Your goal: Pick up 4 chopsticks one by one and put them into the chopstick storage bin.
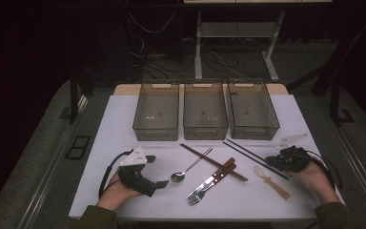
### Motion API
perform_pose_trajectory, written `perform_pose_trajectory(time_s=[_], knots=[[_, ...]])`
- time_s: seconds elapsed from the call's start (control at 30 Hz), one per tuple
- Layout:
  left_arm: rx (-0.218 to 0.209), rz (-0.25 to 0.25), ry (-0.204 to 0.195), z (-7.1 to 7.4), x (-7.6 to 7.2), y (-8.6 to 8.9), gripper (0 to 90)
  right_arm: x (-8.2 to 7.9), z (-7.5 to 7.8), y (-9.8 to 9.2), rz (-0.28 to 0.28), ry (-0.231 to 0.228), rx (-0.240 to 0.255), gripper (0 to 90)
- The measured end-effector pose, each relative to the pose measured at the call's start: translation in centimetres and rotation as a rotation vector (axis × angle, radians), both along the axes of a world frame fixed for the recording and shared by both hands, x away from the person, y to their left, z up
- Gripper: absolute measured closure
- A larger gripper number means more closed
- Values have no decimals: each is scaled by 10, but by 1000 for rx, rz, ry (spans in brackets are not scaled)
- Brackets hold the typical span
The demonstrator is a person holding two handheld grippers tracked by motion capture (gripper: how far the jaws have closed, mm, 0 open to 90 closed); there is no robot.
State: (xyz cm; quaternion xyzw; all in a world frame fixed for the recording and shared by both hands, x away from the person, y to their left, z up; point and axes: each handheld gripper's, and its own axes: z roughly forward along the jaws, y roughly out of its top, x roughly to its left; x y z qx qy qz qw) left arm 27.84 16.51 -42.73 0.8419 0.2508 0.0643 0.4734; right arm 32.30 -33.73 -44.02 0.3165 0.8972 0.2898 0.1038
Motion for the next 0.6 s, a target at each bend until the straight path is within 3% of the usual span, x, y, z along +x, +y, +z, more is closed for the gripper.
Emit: perform_pose_trajectory(time_s=[0.13, 0.3, 0.43, 0.6], knots=[[1, 1, 1, 0, 0, 0, 0, -1, 0, 0, -3, 0, -6, 859], [3, -2, -1, 0, 0, 0, 0, 0, -2, -3, -9, 1, 23, 856], [1, 1, -1, 0, 0, 0, 0, -1, -2, -2, -4, -7, 12, 859], [1, -2, -2, 0, 0, 0, 0, 0, -2, -4, -24, 12, 41, 861]])
